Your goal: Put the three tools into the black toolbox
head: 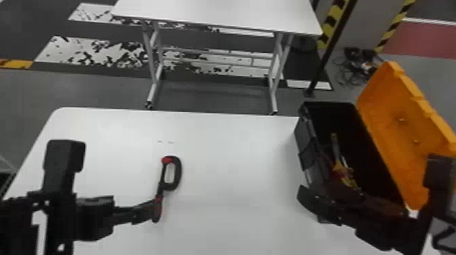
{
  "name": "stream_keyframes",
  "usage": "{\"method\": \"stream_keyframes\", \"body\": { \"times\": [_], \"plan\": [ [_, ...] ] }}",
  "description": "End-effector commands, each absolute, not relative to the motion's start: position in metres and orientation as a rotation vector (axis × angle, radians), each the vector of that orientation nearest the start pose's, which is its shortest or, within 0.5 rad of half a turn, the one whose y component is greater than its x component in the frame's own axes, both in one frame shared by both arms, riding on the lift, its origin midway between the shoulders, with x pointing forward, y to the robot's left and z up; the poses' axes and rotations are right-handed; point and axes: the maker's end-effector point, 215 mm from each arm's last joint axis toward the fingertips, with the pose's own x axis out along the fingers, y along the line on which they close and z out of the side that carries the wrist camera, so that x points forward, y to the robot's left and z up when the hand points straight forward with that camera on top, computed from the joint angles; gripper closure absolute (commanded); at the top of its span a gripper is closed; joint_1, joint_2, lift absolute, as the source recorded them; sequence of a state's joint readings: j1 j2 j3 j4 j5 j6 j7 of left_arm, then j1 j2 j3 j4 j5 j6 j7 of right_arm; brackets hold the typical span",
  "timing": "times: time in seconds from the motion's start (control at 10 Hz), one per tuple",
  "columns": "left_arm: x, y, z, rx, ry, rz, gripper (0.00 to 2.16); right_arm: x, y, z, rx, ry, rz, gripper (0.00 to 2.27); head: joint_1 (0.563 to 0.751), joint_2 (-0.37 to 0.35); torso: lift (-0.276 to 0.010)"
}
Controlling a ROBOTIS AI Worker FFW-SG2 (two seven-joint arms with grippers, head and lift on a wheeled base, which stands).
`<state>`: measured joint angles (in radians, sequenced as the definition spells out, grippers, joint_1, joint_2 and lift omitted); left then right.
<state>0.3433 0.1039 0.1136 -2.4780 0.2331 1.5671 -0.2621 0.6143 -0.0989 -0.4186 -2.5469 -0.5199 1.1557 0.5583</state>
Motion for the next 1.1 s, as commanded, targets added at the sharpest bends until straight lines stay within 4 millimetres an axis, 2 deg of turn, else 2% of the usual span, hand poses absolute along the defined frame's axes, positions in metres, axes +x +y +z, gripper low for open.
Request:
{"method": "stream_keyframes", "body": {
  "times": [0.0,0.1,0.2,0.5,0.7,1.0],
  "plan": [
    [0.357,0.193,-0.420,-0.126,0.938,-0.290,0.04,0.305,-0.192,-0.362,0.403,0.669,0.521,0.07,0.695,-0.034,-0.051],
    [0.369,0.202,-0.420,-0.101,0.933,-0.248,0.05,0.303,-0.190,-0.362,0.411,0.669,0.526,0.07,0.695,-0.016,-0.051],
    [0.374,0.203,-0.428,-0.088,0.947,-0.229,0.07,0.301,-0.190,-0.361,0.416,0.670,0.528,0.08,0.695,0.009,-0.051],
    [0.369,0.189,-0.461,-0.039,1.024,-0.188,0.07,0.301,-0.187,-0.361,0.424,0.666,0.532,0.08,0.695,0.030,-0.051],
    [0.363,0.191,-0.494,-0.047,1.107,-0.167,0.07,0.302,-0.189,-0.360,0.423,0.662,0.530,0.08,0.695,0.007,-0.051],
    [0.364,0.196,-0.518,-0.050,1.170,-0.151,0.07,0.303,-0.193,-0.357,0.423,0.654,0.529,0.08,0.695,0.007,-0.051]
  ]
}}
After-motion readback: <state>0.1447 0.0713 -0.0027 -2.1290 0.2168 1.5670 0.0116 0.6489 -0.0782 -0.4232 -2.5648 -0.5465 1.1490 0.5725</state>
